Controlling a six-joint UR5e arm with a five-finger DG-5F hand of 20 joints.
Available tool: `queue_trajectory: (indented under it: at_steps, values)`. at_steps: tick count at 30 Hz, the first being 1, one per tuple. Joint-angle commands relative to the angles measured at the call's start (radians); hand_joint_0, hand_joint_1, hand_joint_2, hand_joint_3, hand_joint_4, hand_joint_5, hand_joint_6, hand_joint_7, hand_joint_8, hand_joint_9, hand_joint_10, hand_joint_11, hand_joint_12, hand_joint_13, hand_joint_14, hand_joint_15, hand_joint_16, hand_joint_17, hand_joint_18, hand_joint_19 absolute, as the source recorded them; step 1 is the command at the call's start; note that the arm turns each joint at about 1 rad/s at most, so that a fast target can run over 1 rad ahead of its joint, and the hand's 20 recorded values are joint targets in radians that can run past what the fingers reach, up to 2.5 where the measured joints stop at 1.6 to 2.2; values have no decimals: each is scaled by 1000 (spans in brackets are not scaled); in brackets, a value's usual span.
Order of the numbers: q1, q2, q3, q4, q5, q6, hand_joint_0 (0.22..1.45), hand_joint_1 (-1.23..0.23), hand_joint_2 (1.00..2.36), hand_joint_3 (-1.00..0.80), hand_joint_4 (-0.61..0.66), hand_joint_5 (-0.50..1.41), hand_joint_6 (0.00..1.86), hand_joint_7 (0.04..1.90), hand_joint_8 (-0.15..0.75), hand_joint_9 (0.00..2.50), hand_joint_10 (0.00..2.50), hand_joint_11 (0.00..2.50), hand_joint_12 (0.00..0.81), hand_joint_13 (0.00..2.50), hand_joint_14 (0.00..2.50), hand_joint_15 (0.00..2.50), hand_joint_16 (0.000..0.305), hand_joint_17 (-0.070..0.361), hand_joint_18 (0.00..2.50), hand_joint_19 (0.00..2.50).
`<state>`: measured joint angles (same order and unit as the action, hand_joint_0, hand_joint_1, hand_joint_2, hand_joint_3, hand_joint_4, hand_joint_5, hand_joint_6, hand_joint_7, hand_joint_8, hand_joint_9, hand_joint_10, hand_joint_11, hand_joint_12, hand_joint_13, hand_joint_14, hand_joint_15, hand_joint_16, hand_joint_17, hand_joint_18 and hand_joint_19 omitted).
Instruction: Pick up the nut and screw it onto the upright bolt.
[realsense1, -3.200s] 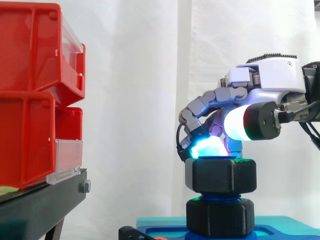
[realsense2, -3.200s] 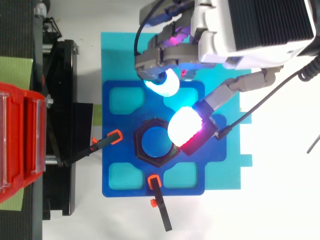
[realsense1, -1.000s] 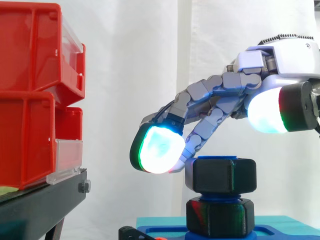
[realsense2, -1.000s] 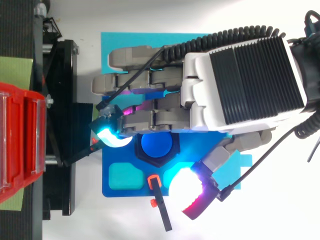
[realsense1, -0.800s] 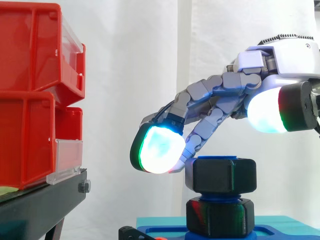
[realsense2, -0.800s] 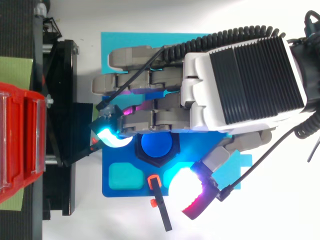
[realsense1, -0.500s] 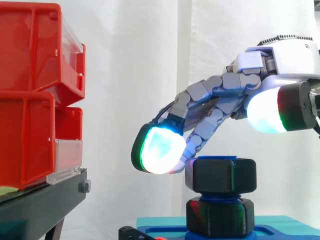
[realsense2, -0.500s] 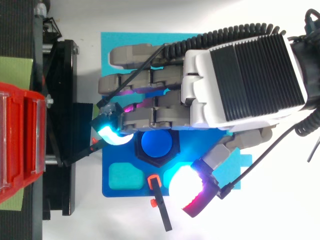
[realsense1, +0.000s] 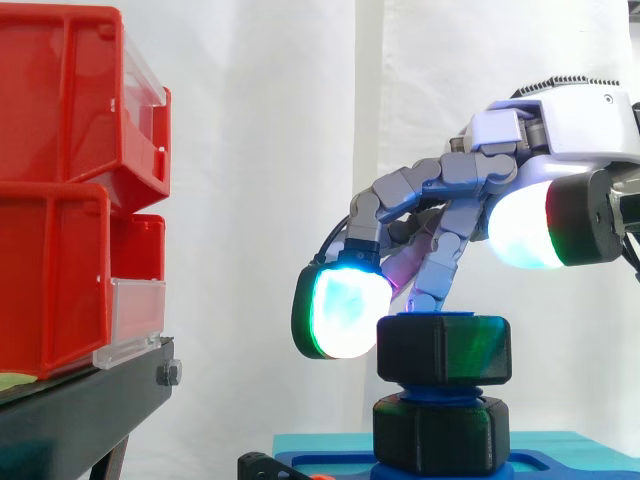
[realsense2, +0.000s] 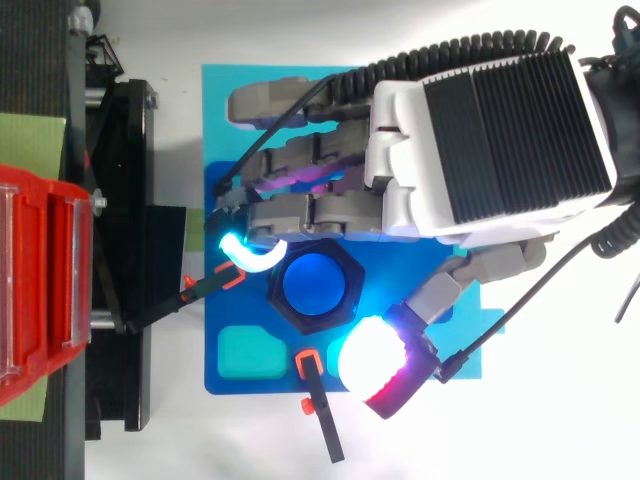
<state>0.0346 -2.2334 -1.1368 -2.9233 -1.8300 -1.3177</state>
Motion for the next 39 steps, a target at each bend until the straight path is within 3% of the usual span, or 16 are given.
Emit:
queue_trajectory:
  at_steps: [1, 10, 19, 28, 34, 39]
  values:
    - [-2, 0, -1, 0, 0, 0, 510, -350, 1000, -500, 250, -60, 504, 1007, 265, 1098, 0, 0, 283, 725, 0, 14, 30, 68, 240, 0]
    - [-7, 0, -1, 3, 0, -2, 524, -366, 1000, -500, 189, 9, 504, 1269, 264, 1277, 0, 32, 268, 857, 2, 44, 28, 63, 395, 0]
    - [-22, 0, -1, 4, 0, -3, 531, -372, 1000, -500, 133, 67, 501, 1438, 260, 1469, 1, 63, 251, 994, 2, 65, 25, 56, 553, 27]
    - [-42, 0, -1, 6, -6, 0, 536, -369, 1000, -500, 56, 91, 547, 1366, 205, 1765, 4, 121, 213, 1259, 4, 102, 18, 40, 920, 195]
    - [-56, 2, 14, 6, -28, 2, 530, -354, 1000, -500, 81, 75, 520, 1414, 270, 1703, 4, 133, 224, 1222, 4, 115, 21, 48, 850, 179]
    - [-56, 2, 32, 6, -29, 3, 529, -350, 1000, -500, 110, 48, 501, 1412, 275, 1611, 5, 138, 241, 1175, 5, 127, 24, 55, 793, 190]
